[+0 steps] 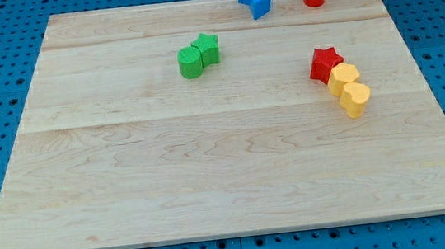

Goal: Push the red circle to the right of the green star

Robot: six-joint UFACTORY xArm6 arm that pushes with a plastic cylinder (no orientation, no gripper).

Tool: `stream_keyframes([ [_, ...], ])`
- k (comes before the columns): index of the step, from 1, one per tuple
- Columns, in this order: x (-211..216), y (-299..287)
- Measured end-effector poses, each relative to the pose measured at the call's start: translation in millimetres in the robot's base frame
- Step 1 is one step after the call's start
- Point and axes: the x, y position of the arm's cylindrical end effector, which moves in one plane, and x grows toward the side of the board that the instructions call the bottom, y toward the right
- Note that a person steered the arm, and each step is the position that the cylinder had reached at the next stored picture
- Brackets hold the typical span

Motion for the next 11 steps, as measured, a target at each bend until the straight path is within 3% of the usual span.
stream_keyframes([
  [1, -1, -31],
  [2, -1, -111],
  [5, 12, -177],
  [8, 94, -211],
  [9, 77, -214],
  [10, 78, -268],
  [11, 102, -277],
])
